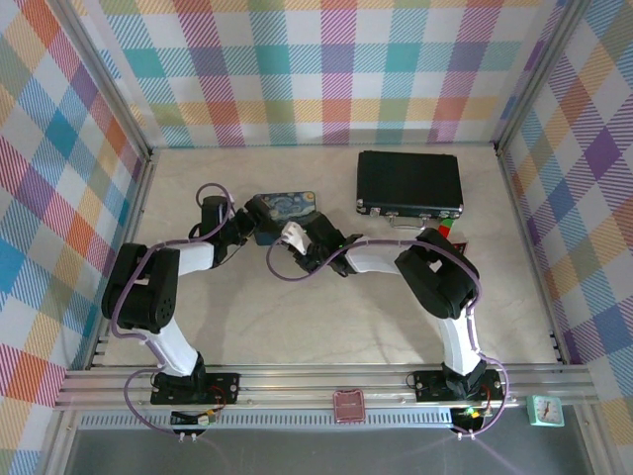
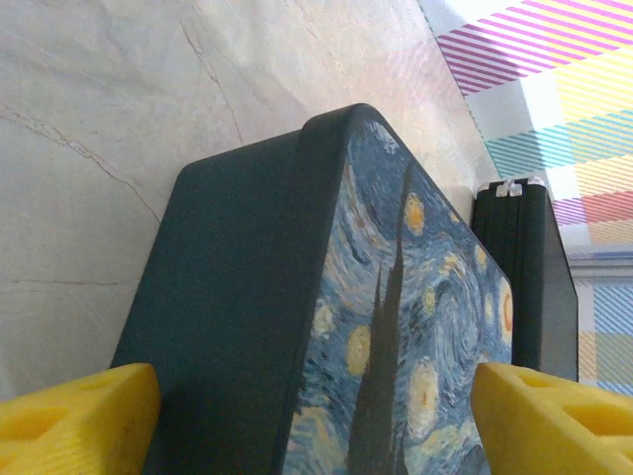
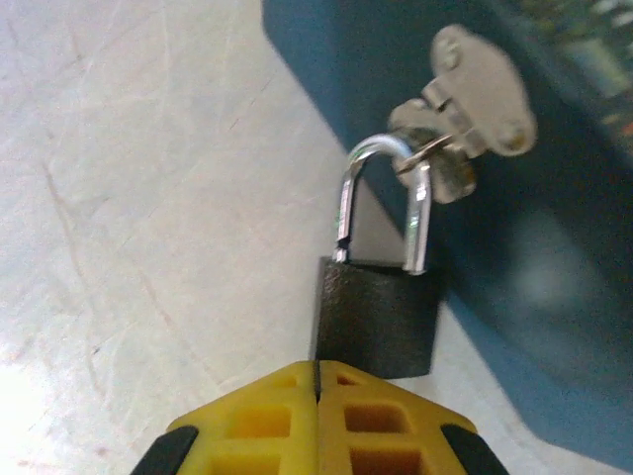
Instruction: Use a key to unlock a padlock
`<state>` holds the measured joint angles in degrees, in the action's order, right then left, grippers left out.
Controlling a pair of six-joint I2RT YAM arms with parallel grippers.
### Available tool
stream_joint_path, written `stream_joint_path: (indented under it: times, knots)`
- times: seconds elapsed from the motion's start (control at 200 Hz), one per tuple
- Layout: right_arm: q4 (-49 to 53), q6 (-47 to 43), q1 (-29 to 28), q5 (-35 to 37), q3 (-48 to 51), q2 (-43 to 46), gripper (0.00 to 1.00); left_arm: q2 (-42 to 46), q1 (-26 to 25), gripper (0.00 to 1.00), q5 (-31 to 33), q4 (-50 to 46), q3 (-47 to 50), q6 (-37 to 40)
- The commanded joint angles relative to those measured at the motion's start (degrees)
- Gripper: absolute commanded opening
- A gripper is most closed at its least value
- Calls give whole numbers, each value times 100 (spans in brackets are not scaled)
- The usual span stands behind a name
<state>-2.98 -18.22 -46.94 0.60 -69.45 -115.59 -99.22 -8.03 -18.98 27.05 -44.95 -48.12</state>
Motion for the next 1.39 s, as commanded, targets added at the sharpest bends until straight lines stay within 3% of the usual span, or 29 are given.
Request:
stream_joint_path:
  times: [0.0, 0.25, 0.31, 0.415, 0.565, 0.73, 0.9, 1.255, 1.39]
  knots:
    - [420, 30, 118, -558, -93, 3, 3, -82, 42, 80, -285, 215, -91, 117]
    - [427, 376, 264, -934, -108, 90, 3, -4, 39, 79, -328, 427, 160, -8]
    - [330, 490, 264, -871, -34, 157, 13, 50, 33, 79, -306, 423, 208, -13]
    - [197, 689, 260, -753, 122, 379, 47, 99, 32, 79, -309, 379, 197, 11]
    - [132, 1029, 246, -649, 91, 444, 65, 75, 21, 79, -326, 539, 249, -125]
    - [-62, 979, 231, -324, -165, 53, 66, 84, -8, 79, -308, 653, 312, -222]
    - [23, 994, 226, -432, -628, -346, 64, 113, -21, 79, -326, 663, 352, -259]
    - [754, 1076, 184, -92, -991, -771, 62, 149, -42, 79, -322, 813, 444, -356]
    - [753, 1069, 174, 13, -794, -739, 52, 141, -43, 79, -303, 797, 409, -331]
